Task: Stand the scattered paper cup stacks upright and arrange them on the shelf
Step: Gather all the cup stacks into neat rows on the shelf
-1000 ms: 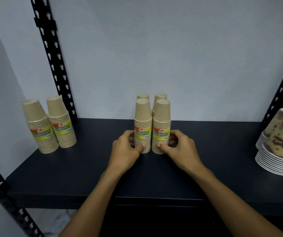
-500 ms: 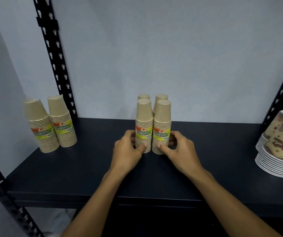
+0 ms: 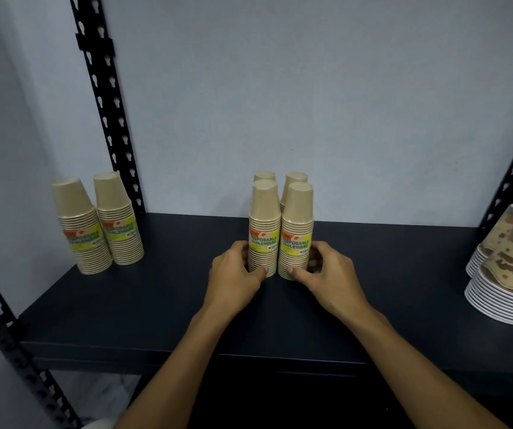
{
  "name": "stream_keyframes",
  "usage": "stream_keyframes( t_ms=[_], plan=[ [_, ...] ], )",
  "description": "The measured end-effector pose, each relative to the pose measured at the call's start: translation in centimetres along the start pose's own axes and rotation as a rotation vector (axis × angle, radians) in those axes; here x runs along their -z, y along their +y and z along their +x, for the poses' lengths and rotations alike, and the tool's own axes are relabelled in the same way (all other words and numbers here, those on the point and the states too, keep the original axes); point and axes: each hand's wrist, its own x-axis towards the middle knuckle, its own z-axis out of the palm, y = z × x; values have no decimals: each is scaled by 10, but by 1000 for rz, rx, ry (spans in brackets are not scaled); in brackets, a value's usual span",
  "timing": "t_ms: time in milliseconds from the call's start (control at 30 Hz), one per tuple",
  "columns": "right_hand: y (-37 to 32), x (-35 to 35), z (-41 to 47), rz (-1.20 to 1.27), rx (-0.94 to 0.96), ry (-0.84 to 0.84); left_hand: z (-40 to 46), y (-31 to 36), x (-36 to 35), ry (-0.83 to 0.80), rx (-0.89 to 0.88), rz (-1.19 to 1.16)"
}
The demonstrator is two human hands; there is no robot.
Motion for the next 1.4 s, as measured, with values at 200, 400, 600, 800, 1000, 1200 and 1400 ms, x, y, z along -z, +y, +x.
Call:
stream_keyframes(
  t_ms=[200,400,600,800,1000,1200,1400],
  plan=[
    [2,1,-2,19,-45,-18,-2,-1,2,-2,-1,-12],
    [2,7,-20,-108,-129,24,-17,-5,14,4,12,157],
    [-19,7,-53,-287,-60,5,-36,-20,46,-10,2,401],
    [-52,-20,-67,-374,153,-233,-57,-40,79,7,-36,520],
    [-86,-63,-53,-471,282,-390,-61,-69,115,11,69,651],
    [-108,-111,-23,-460,346,-452,-57,-94,150,223,199,584],
    [-128,-159,14,-333,292,-466,-36,-106,167,338,294,368]
  ],
)
